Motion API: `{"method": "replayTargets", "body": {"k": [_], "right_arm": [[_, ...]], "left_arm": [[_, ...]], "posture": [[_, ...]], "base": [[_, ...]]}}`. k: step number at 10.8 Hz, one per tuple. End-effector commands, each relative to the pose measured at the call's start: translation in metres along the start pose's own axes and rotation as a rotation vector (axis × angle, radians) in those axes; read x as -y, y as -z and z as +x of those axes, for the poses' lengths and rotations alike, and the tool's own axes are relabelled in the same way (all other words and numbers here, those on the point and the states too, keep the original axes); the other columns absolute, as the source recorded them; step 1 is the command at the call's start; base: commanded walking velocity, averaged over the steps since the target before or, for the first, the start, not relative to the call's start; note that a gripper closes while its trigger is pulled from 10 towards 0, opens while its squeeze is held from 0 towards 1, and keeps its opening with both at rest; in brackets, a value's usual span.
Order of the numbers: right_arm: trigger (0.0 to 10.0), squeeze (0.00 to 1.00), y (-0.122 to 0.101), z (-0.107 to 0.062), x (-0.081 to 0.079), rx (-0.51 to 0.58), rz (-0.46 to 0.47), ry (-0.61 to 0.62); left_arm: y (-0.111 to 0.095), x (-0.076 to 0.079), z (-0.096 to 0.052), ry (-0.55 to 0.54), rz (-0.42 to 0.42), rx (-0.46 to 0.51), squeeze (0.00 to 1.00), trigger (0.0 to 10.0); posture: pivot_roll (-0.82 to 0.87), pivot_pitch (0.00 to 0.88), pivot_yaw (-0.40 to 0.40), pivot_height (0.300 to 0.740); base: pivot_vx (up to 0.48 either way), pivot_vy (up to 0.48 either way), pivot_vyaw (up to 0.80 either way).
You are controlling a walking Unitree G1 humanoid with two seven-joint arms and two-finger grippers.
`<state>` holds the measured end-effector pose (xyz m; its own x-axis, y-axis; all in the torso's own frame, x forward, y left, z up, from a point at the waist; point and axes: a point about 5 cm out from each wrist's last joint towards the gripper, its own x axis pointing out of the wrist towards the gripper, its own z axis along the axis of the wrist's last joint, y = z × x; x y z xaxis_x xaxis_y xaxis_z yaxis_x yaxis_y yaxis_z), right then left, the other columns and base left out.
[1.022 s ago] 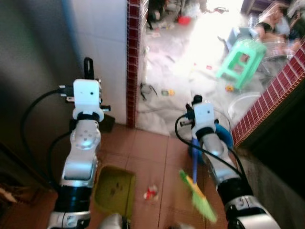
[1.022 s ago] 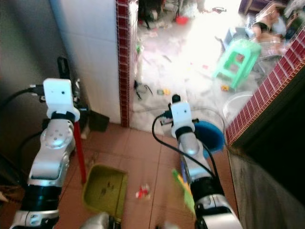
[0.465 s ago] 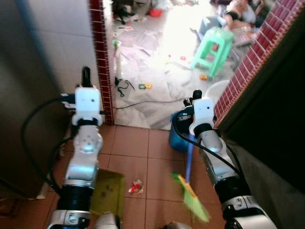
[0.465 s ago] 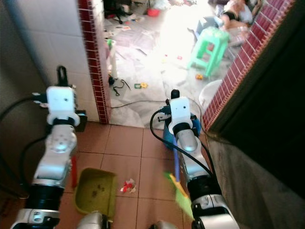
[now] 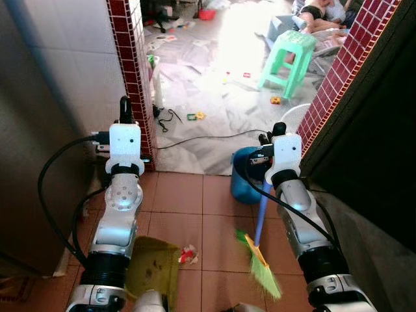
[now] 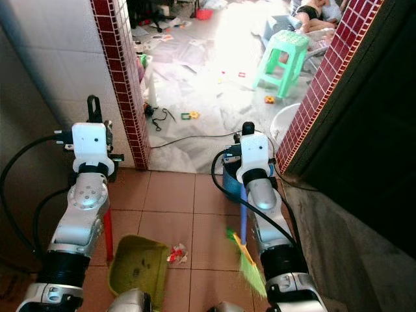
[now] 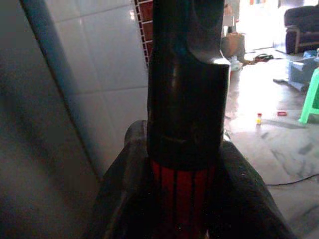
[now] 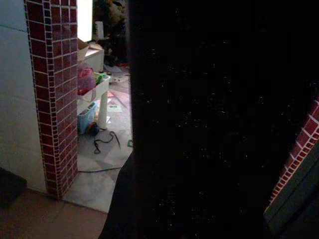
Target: Sweep floor
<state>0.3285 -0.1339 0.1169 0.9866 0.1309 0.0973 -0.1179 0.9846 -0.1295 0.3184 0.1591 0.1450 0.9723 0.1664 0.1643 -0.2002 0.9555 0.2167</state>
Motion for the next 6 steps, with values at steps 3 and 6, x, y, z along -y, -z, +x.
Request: {"method": "replayTargets", "body": {"k": [3, 6], "right_arm": [[10.0, 0.00, -0.0119, 0.0075, -0.0049, 0.055, 0.010, -0.014], [10.0, 0.00, -0.0145, 0.0090, -0.0043, 0.068, 0.002, -0.012]], "left_arm": [[-0.0083, -0.0129, 0.0008, -0.030, 0.013, 0.047, 0.00, 10.0], [-0.0055, -0.0096, 0.0026, -0.018, 0.014, 0.035, 0.00, 10.0]], "posture": [[-0.02, 0.000, -0.028, 0.740], [-0.04, 0.000, -0.024, 0.740]], "base": [[0.264, 0.000, 0.17], [0.290, 0.000, 0.66]]}}
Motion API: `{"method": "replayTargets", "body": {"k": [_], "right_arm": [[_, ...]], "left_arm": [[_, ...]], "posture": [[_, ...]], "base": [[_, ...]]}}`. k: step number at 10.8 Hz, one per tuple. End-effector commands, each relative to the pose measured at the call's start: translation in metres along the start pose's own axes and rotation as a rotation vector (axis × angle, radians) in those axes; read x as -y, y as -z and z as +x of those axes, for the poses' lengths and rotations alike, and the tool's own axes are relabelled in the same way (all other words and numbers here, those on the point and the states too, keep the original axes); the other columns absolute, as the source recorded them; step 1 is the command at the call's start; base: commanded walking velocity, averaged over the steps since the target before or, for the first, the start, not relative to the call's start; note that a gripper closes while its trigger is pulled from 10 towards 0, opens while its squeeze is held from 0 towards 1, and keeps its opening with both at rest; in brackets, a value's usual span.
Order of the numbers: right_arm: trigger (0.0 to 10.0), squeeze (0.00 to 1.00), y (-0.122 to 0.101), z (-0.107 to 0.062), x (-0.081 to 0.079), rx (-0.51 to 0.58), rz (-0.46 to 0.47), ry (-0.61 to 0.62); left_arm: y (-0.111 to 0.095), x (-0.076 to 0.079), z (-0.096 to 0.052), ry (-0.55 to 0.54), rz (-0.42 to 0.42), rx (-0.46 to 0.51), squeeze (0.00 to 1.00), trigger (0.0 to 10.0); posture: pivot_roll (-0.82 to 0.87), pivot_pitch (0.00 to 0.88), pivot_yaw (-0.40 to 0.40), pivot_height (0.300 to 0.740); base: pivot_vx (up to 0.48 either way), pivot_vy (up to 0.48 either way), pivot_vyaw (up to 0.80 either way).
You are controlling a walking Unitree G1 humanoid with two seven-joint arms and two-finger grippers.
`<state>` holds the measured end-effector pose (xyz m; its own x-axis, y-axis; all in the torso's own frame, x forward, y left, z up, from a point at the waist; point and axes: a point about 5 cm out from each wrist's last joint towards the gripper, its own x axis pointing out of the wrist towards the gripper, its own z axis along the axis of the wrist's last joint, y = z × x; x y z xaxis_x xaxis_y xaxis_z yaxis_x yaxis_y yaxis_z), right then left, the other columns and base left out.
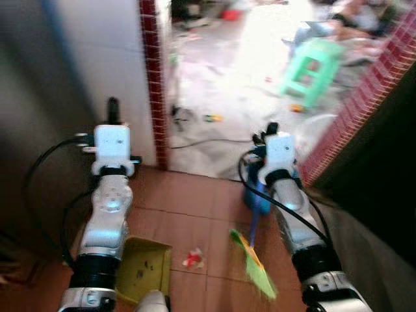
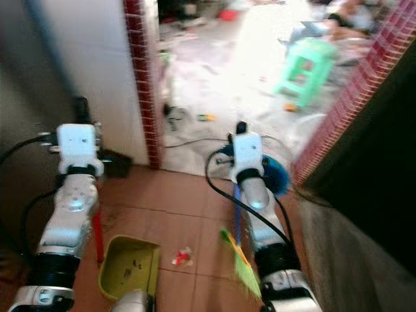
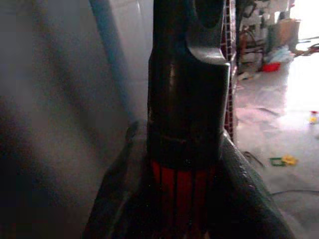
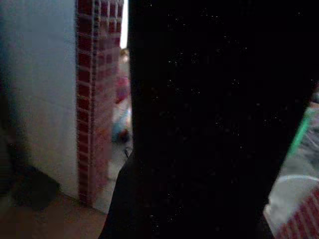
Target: Sweep floor
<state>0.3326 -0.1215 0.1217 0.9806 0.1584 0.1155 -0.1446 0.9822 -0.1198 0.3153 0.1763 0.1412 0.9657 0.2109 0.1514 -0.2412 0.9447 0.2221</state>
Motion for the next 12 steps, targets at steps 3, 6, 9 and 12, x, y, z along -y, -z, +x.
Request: {"method": "replayTargets", "body": {"k": [3, 6, 9, 12], "right_arm": [[10.0, 0.00, -0.010, 0.003, 0.006, 0.055, -0.004, 0.009], [10.0, 0.00, -0.005, 0.000, 0.011, 0.043, -0.003, 0.027], [10.0, 0.00, -0.001, -0.004, 0.012, 0.025, -0.009, 0.033], [10.0, 0.00, 0.004, -0.007, 0.017, 0.004, -0.036, 0.042]], "left_arm": [[-0.012, 0.011, 0.003, 0.030, -0.005, 0.049, 0.00, 10.0], [0.001, 0.009, -0.002, 0.031, 0.002, -0.005, 0.00, 10.0], [0.009, 0.008, -0.004, 0.020, 0.002, -0.027, 0.00, 10.0], [0.006, 0.007, -0.003, -0.016, 0.052, 0.010, 0.00, 10.0]], "posture": [[-0.04, 0.000, -0.026, 0.740], [-0.04, 0.000, -0.026, 0.740], [-0.05, 0.000, -0.029, 0.740], [-0.06, 0.000, -0.031, 0.740]], "base": [[0.330, 0.000, 0.34], [0.289, 0.000, 0.00], [0.300, 0.000, 0.00], [0.087, 0.000, 0.00]]}}
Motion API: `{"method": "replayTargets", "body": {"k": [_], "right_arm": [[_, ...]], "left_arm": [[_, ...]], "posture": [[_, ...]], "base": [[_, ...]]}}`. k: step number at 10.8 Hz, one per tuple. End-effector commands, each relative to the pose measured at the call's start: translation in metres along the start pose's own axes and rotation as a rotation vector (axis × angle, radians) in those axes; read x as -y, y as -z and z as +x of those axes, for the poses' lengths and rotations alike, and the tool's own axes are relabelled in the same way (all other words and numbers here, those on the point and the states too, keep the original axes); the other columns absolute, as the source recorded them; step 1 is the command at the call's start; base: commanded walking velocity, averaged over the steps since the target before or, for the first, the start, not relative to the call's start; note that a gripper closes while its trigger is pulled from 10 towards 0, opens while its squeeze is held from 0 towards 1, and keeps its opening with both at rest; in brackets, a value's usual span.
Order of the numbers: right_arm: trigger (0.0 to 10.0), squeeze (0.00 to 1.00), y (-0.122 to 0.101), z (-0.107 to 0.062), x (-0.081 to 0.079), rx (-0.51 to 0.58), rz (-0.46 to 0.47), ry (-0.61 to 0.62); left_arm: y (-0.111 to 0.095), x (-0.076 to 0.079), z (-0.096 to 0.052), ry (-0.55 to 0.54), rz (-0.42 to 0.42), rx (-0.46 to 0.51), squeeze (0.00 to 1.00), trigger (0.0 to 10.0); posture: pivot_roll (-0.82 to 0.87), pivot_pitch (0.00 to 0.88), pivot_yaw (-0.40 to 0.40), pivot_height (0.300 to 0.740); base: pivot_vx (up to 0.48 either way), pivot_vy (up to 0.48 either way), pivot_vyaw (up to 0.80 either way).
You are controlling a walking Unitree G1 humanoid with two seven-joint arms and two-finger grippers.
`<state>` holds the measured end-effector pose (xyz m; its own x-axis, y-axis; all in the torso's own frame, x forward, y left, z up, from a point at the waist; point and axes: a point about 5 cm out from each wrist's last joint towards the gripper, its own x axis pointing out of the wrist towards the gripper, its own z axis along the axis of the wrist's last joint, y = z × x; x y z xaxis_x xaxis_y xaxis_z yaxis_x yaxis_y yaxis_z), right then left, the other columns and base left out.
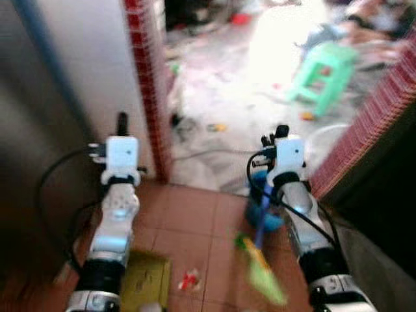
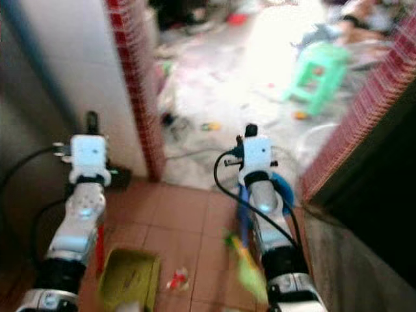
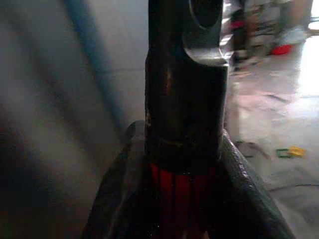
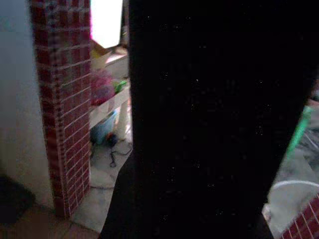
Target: Sweep floor
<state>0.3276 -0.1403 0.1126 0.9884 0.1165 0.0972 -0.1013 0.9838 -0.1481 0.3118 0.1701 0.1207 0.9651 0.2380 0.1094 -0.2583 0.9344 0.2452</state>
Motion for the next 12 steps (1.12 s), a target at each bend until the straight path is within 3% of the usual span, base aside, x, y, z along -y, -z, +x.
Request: {"method": "replayTargets", "body": {"k": [1, 2, 4, 5, 7, 8, 10, 11, 12], "right_arm": [[10.0, 0.00, -0.007, 0.002, 0.001, 0.027, -0.002, 0.004], [10.0, 0.00, -0.007, 0.002, 0.000, 0.023, 0.010, 0.001], [10.0, 0.00, -0.009, 0.002, -0.001, 0.029, 0.005, -0.004], [10.0, 0.00, -0.009, 0.002, 0.002, 0.026, 0.001, -0.001], [10.0, 0.00, -0.007, 0.000, 0.003, 0.006, 0.001, 0.007], [10.0, 0.00, -0.008, 0.001, 0.003, 0.003, 0.002, 0.006], [10.0, 0.00, -0.009, 0.001, 0.004, -0.003, -0.002, 0.004], [10.0, 0.00, -0.008, 0.001, 0.006, -0.024, 0.020, 0.016], [10.0, 0.00, -0.006, 0.002, 0.007, -0.055, 0.078, 0.041]], "left_arm": [[-0.008, -0.005, 0.007, -0.032, 0.049, 0.049, 0.00, 10.0], [-0.005, -0.007, 0.011, -0.080, 0.083, 0.050, 0.00, 10.0], [0.002, -0.001, 0.018, -0.108, 0.050, 0.039, 0.00, 10.0], [0.004, 0.008, 0.020, -0.071, 0.027, 0.067, 0.00, 10.0], [0.011, 0.022, 0.022, -0.065, 0.077, 0.070, 0.00, 10.0], [0.013, 0.031, 0.020, -0.079, 0.090, 0.097, 0.00, 10.0], [0.021, 0.048, 0.015, -0.025, 0.111, 0.062, 0.00, 10.0], [0.026, 0.059, 0.009, 0.016, 0.080, 0.036, 0.00, 10.0], [0.028, 0.060, 0.008, 0.008, 0.044, 0.018, 0.00, 10.0]], "posture": [[-0.06, 0.000, -0.032, 0.740], [-0.06, 0.000, -0.036, 0.740], [-0.07, 0.000, -0.040, 0.740], [-0.08, 0.000, -0.041, 0.740], [-0.09, 0.000, -0.044, 0.740], [-0.10, 0.000, -0.046, 0.740], [-0.12, 0.000, -0.047, 0.740], [-0.12, 0.000, -0.045, 0.740], [-0.12, 0.000, -0.043, 0.740]], "base": [[0.000, 0.000, 0.00], [0.000, 0.000, 0.00], [0.000, 0.000, 0.00], [0.000, 0.000, 0.00], [0.000, 0.000, 0.00], [0.000, 0.000, 0.00], [0.000, 0.000, 0.00], [0.000, 0.000, 0.00], [0.000, 0.000, 0.00]]}}
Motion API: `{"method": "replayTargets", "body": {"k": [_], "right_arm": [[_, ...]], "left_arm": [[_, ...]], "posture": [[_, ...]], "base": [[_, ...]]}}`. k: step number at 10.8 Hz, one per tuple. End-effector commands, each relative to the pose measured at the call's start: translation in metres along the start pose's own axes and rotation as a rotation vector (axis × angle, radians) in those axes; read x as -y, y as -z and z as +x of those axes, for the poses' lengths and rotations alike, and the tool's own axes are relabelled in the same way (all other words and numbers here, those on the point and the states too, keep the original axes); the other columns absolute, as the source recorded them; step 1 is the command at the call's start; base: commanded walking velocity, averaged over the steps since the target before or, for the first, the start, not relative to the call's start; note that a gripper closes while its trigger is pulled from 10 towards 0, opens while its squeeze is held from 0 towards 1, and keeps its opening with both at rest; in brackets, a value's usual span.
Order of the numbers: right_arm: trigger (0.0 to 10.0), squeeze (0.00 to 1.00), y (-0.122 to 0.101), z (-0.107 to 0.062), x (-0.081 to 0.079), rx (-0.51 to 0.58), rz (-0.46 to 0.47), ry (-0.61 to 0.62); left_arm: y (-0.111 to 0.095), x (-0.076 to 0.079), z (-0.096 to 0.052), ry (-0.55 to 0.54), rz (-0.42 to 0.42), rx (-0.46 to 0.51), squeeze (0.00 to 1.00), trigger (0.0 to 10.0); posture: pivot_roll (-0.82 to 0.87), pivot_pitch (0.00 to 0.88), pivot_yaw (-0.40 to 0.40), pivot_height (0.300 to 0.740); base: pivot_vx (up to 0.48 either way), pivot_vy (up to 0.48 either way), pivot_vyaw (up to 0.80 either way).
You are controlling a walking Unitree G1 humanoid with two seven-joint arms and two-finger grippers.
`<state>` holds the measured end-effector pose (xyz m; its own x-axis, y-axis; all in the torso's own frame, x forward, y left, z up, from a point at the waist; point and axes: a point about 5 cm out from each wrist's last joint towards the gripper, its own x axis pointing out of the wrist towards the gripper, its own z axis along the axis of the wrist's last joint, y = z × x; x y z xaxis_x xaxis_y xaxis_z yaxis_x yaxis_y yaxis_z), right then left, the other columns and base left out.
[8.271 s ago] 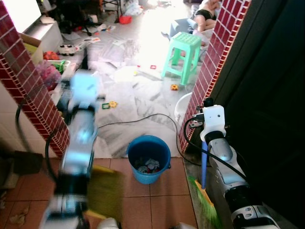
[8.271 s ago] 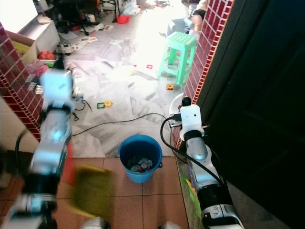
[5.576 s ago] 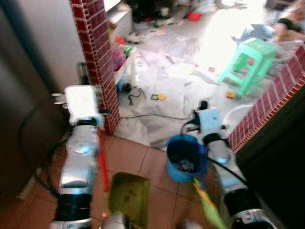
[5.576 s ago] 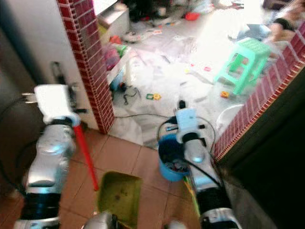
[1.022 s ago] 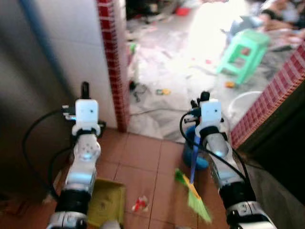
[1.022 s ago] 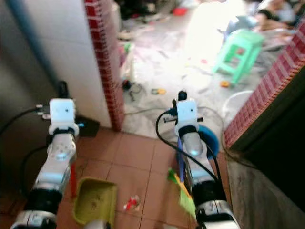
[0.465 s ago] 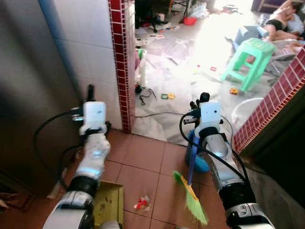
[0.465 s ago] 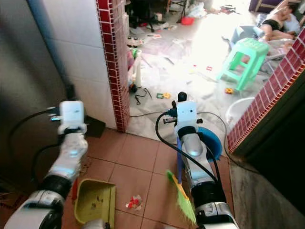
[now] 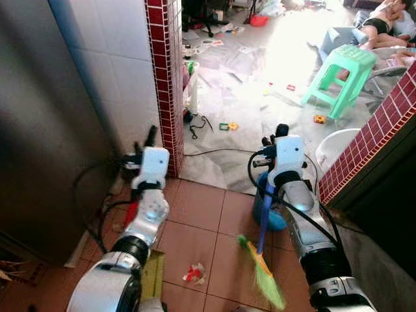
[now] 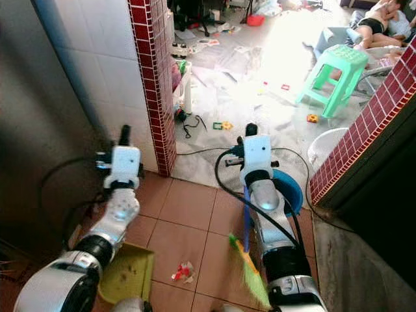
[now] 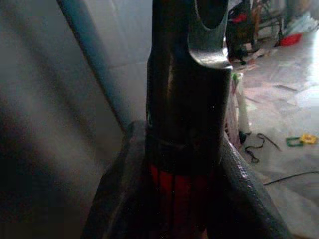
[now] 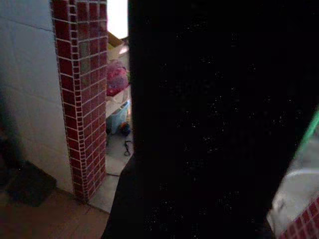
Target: Sweep floor
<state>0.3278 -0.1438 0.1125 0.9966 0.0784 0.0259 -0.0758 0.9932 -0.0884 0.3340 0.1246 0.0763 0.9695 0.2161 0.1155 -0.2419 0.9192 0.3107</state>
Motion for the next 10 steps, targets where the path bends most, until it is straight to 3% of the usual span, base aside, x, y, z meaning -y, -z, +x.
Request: {"method": "replayTargets", "body": {"k": [1, 3, 6, 10], "right_arm": [[10.0, 0.00, -0.007, 0.004, 0.002, -0.004, 0.093, 0.030], [10.0, 0.00, -0.011, 0.010, -0.002, -0.026, 0.192, 0.049], [10.0, 0.00, -0.012, 0.011, 0.000, -0.046, 0.219, 0.072], [10.0, 0.00, -0.011, 0.011, 0.003, -0.057, 0.212, 0.091]], "left_arm": [[-0.003, 0.001, 0.003, -0.031, -0.057, -0.019, 0.00, 10.0], [-0.005, 0.007, 0.003, -0.025, -0.093, -0.036, 0.00, 10.0], [-0.019, 0.013, 0.009, -0.052, -0.189, -0.023, 0.00, 10.0], [-0.014, 0.027, -0.001, 0.031, -0.110, -0.030, 0.00, 10.0]], "posture": [[-0.12, 0.000, -0.042, 0.740], [-0.12, 0.000, -0.045, 0.740], [-0.14, 0.000, -0.043, 0.740], [-0.14, 0.000, -0.030, 0.740]], "base": [[0.000, 0.000, 0.00], [0.000, 0.000, 0.00], [0.000, 0.000, 0.00], [0.000, 0.000, 0.00]]}}
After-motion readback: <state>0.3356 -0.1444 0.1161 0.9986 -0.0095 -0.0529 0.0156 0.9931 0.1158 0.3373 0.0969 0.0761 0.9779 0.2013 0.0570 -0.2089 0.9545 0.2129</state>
